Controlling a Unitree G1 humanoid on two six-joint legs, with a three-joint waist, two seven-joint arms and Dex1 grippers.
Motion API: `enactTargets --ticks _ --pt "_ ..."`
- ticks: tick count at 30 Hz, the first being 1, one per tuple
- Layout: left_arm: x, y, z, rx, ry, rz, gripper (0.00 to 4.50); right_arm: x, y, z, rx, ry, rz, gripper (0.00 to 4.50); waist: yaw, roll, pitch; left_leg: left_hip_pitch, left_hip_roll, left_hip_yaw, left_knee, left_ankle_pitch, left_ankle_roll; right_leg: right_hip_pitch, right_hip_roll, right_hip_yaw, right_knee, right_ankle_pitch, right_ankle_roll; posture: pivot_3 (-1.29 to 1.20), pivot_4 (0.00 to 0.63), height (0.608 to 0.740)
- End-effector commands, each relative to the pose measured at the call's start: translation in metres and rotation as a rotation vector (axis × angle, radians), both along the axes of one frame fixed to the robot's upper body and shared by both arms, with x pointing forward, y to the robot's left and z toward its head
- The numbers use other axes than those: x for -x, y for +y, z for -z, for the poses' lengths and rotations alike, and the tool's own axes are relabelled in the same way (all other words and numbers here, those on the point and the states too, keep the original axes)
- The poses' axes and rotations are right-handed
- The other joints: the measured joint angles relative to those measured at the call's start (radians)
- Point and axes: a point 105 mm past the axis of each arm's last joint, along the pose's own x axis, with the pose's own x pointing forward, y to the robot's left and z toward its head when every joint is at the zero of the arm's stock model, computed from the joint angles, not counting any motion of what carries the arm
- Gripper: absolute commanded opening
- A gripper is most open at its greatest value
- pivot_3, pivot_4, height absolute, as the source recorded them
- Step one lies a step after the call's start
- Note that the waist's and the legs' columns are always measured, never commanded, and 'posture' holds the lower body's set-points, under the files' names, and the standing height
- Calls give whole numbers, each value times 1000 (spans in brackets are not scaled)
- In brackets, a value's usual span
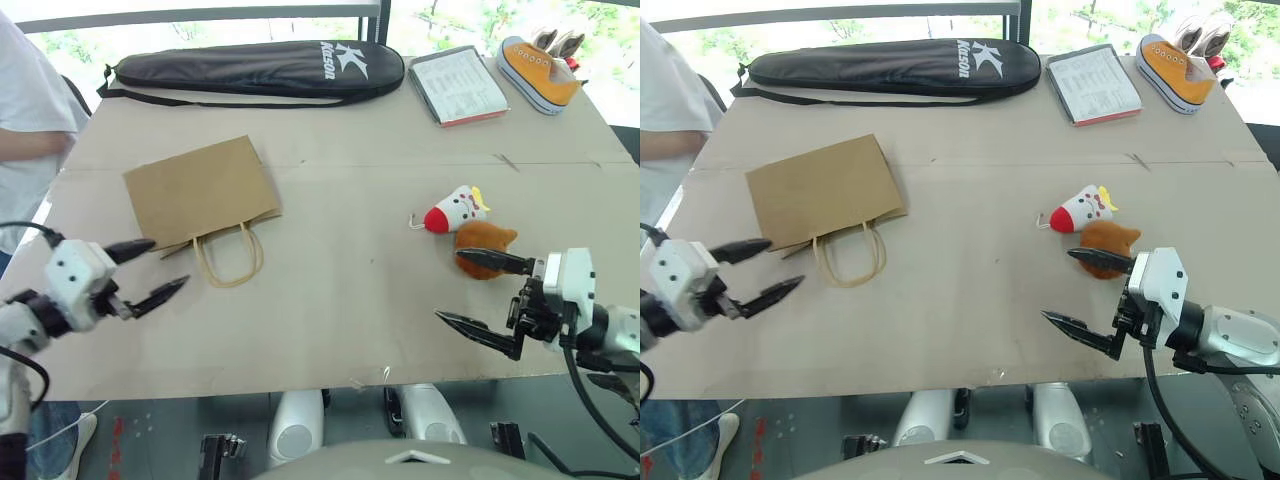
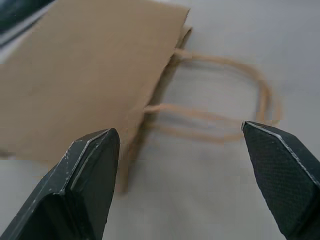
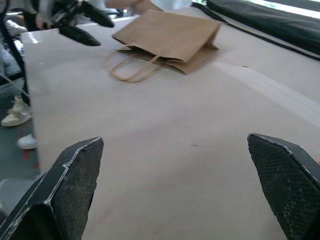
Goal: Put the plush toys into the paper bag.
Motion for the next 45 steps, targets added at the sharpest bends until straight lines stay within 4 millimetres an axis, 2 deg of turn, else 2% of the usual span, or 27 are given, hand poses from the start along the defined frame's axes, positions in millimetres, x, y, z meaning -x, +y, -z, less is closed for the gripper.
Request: enactTargets --ticks 1,3,9,10,13,14,15,16,18,19,22,24,28,29,32,35,40,45 --pt "-10 -1 -1 -214 -90 104 4265 6 6 0 -7 -31 -25 4500 2 0 0 0 0 2 -1 0 0 0 -5 0 0 0 0 0 150 740" --pt "-20 -10 0 -275 -146 152 4265 7 7 2 -11 -36 -20 4500 2 -2 -2 0 0 10 -3 0 0 -1 -12 -1 0 0 0 0 150 740" --pt "-38 -29 15 -425 -216 264 4265 9 10 4 -16 -44 -8 4500 -4 -10 -6 -1 0 14 -3 0 1 0 -11 -1 0 0 1 0 150 740" --pt "-42 -34 18 -434 -213 283 4047 8 11 4 -17 -47 -3 4500 -4 -10 -6 -1 0 15 -3 0 1 0 -11 -1 0 0 1 0 150 740" --pt "-47 -51 21 -346 -200 320 2961 4 12 4 -7 -72 31 4500 -3 -9 -6 -1 0 16 -3 1 1 0 -7 -2 1 0 1 0 150 740" --pt "-48 -59 14 -217 -190 301 2364 0 12 4 7 -96 65 4500 -5 -9 -6 0 0 16 -3 1 1 0 -6 -2 2 0 1 0 150 740" --pt "-48 -66 7 -80 -166 290 2097 -6 11 5 32 -121 108 4500 -8 -9 -6 0 0 16 -3 1 1 0 -5 -2 2 0 1 0 150 740" --pt "-46 -74 0 26 -146 291 1517 -11 10 6 55 -132 153 4500 -9 -9 -6 0 2 16 -3 1 1 0 -4 -2 2 0 2 0 150 740" --pt "-45 -84 -11 172 -97 291 581 -18 11 6 61 -134 195 4500 -8 -9 -6 -1 6 16 -1 1 1 0 -3 -2 3 1 2 0 150 740" --pt "-42 -91 -16 250 -56 298 88 -18 16 9 31 -71 161 4254 -8 -9 -6 -1 6 15 0 1 1 0 -2 -3 3 1 2 0 150 740" --pt "-35 -111 -25 414 46 325 0 -28 23 8 7 -54 143 3293 -8 -9 -5 0 8 15 1 1 1 0 0 -2 4 1 2 0 150 740" --pt "-34 -121 -29 507 103 321 0 -40 32 4 -2 -81 138 2201 -9 -8 -5 0 8 15 2 1 1 1 1 -2 4 1 2 0 150 740" --pt "-37 -139 -33 655 167 307 0 -67 71 7 -4 -103 44 199 -11 -8 -5 0 9 14 4 1 1 1 5 -2 5 0 1 0 150 740" --pt "-37 -143 -35 690 176 306 0 -73 84 8 -6 -105 12 64 -10 -7 -5 1 10 15 5 1 1 1 6 -1 5 0 1 0 150 740" --pt "-38 -157 -41 770 185 315 0 -94 121 6 -24 -122 -49 64 -10 -8 -5 0 10 14 6 1 1 0 7 -1 7 1 2 0 150 740" --pt "-36 -173 -47 836 194 341 0 -110 148 12 -6 -130 -108 64 -6 -8 -5 -1 10 14 6 1 1 -1 7 -1 8 2 3 0 150 740" --pt "-32 -196 -51 917 197 373 0 -121 178 35 63 -126 -229 64 -5 -8 -5 -1 9 13 6 0 0 0 7 -2 8 3 3 0 150 740" --pt "-25 -212 -49 978 198 377 0 -125 197 53 57 -79 -282 64 -10 -8 -5 0 9 13 6 1 0 0 7 -1 11 3 3 0 150 740"
